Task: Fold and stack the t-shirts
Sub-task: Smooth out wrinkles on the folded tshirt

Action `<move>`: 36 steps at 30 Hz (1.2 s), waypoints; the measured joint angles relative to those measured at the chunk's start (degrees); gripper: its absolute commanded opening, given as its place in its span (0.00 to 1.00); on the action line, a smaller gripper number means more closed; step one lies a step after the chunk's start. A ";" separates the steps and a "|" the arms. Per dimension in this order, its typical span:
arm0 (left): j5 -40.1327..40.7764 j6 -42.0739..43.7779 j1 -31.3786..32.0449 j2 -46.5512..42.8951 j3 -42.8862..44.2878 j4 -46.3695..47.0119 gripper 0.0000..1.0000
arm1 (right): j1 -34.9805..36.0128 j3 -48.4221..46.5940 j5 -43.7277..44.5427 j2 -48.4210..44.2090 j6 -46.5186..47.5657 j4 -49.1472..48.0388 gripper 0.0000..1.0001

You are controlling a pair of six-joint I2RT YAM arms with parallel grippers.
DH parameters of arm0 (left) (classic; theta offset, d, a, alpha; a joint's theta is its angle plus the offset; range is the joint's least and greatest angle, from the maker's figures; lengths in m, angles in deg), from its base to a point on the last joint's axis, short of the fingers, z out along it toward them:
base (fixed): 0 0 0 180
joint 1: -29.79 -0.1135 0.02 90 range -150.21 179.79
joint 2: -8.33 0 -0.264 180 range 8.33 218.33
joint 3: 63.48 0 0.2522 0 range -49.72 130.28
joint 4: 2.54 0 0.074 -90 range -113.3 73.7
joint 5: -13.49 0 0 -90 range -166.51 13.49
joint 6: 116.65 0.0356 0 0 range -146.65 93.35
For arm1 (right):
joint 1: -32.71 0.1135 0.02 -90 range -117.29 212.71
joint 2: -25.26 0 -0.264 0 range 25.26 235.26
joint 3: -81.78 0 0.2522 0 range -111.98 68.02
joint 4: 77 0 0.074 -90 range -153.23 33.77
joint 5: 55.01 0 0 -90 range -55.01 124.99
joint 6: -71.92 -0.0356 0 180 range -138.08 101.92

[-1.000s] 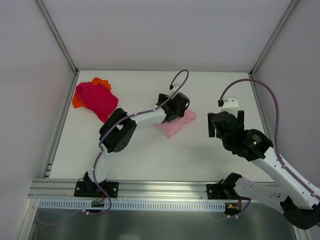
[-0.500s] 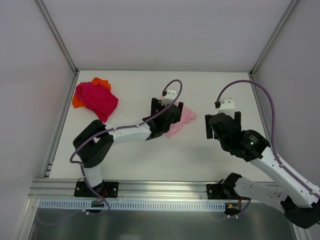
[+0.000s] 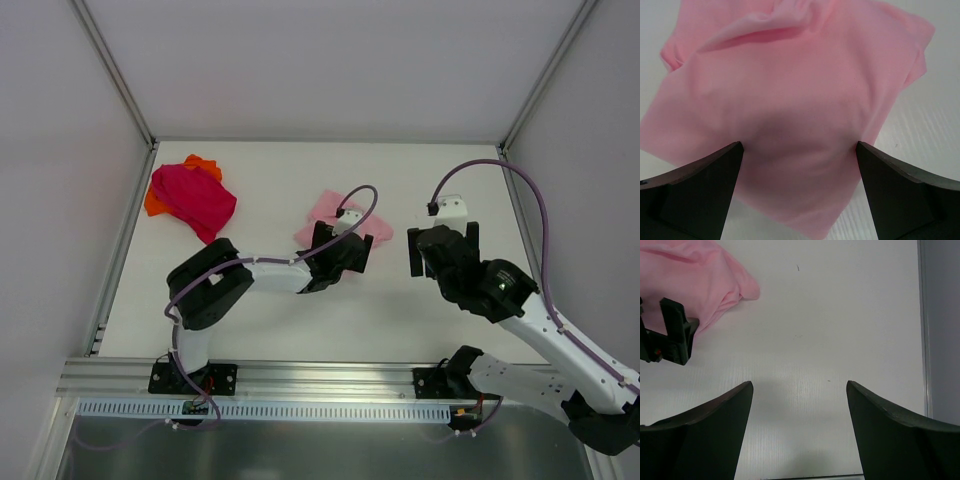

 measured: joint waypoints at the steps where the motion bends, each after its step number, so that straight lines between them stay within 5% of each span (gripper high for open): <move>1: -0.61 -0.52 0.04 1.62 0.96 -1.18 0.99 | 0.07 0.00 0.02 0.00 -0.02 -0.02 0.80; 11: -2.51 -3.87 1.55 6.16 6.40 -8.09 0.99 | 0.26 -0.20 0.04 -1.49 0.02 0.81 0.81; 19: -1.75 -3.89 2.38 0.07 -2.97 -2.12 0.99 | 0.26 -0.15 0.07 -1.25 0.04 0.81 0.81; 24: 1.55 -3.17 4.15 -11.26 -15.87 6.23 0.99 | 0.26 0.00 0.02 -0.50 0.13 0.44 0.81; 36: 9.49 0.81 6.45 -20.74 -25.77 21.79 0.99 | 0.52 1.88 0.04 0.90 0.24 -0.63 0.81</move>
